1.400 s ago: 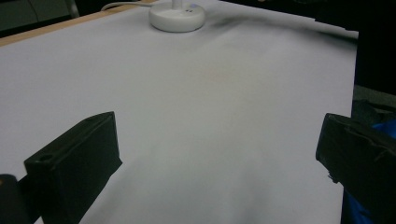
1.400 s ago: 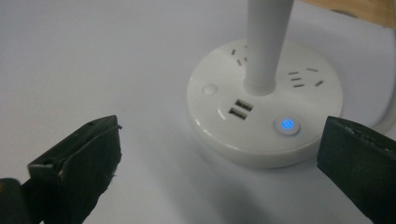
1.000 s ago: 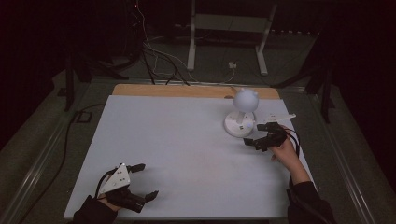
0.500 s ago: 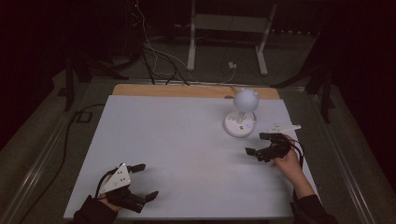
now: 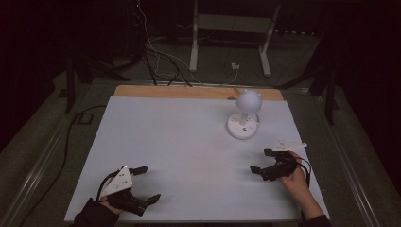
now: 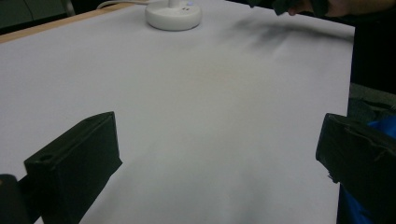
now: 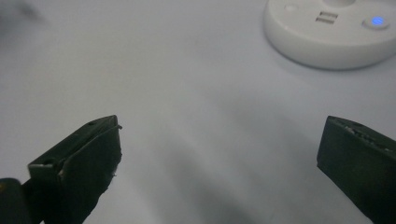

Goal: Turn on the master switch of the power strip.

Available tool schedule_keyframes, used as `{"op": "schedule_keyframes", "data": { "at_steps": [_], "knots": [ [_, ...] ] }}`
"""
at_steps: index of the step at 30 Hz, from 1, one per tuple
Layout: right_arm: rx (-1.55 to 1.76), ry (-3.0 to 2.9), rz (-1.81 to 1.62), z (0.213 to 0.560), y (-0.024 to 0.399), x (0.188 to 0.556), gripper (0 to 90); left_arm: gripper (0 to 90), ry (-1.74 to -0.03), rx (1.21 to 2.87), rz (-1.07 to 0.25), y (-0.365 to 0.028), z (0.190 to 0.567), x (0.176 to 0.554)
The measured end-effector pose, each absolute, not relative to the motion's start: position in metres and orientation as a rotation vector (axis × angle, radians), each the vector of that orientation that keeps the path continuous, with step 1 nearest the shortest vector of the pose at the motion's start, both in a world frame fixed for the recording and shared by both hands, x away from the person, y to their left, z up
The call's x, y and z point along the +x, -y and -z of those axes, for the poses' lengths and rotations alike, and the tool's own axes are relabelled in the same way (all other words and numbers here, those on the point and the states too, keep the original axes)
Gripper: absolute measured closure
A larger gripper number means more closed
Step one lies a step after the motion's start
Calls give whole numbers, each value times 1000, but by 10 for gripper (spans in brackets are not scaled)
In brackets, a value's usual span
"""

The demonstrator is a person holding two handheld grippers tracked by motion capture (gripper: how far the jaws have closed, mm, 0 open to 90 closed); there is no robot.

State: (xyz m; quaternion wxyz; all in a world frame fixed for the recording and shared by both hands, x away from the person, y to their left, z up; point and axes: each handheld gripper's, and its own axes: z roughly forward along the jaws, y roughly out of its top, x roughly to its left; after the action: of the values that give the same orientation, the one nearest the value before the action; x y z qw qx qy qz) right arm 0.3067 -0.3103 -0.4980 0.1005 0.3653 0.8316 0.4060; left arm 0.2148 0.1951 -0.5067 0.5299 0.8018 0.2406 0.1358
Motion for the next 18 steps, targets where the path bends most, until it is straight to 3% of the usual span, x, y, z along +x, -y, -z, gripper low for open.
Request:
{"op": "schedule_keyframes", "data": {
  "at_steps": [18],
  "knots": [
    [1071, -2466, -1138, 513, 315, 262, 0, 2, -569, 1918, -327, -195, 506, 214]
  ]
}}
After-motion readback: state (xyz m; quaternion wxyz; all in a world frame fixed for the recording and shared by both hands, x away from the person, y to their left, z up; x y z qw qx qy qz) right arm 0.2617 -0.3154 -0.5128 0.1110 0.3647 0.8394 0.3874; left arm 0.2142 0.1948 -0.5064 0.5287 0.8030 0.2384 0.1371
